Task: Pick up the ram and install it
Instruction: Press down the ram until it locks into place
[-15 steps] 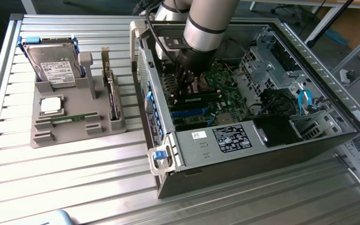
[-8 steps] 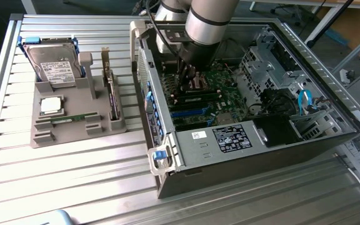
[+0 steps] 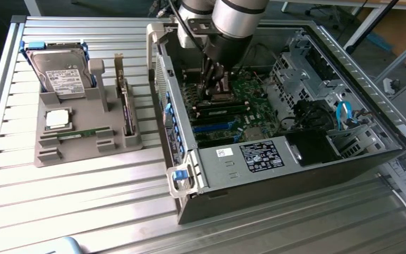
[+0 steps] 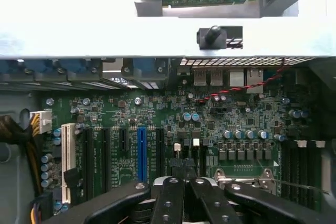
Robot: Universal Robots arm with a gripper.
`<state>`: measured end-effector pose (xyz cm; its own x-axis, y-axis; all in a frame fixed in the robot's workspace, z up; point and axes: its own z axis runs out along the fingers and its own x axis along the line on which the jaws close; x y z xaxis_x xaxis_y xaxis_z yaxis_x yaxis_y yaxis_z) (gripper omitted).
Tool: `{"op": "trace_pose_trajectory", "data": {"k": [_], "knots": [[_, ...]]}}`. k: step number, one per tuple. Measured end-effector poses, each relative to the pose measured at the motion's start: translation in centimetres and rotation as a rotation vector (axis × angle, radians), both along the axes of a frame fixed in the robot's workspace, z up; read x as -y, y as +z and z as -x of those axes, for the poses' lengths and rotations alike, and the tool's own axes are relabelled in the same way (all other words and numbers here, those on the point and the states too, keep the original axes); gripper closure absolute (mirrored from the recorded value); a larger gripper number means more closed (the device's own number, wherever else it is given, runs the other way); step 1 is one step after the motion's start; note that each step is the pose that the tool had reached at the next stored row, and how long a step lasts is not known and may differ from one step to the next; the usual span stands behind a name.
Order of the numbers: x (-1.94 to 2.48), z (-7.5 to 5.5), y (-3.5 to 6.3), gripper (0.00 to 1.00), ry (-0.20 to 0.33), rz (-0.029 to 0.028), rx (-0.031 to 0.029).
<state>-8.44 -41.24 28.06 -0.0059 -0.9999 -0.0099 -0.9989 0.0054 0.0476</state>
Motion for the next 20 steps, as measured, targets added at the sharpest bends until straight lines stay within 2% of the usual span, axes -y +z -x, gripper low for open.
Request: {"op": "trace_pose_trajectory", "data": {"k": [11, 20], "knots": [[0.00, 0.0, 3.67, 0.89, 0.000, 0.0024, 0.0001], [0.00, 0.0, 6.20, 0.89, 0.000, 0.0039, 0.0001]]}}
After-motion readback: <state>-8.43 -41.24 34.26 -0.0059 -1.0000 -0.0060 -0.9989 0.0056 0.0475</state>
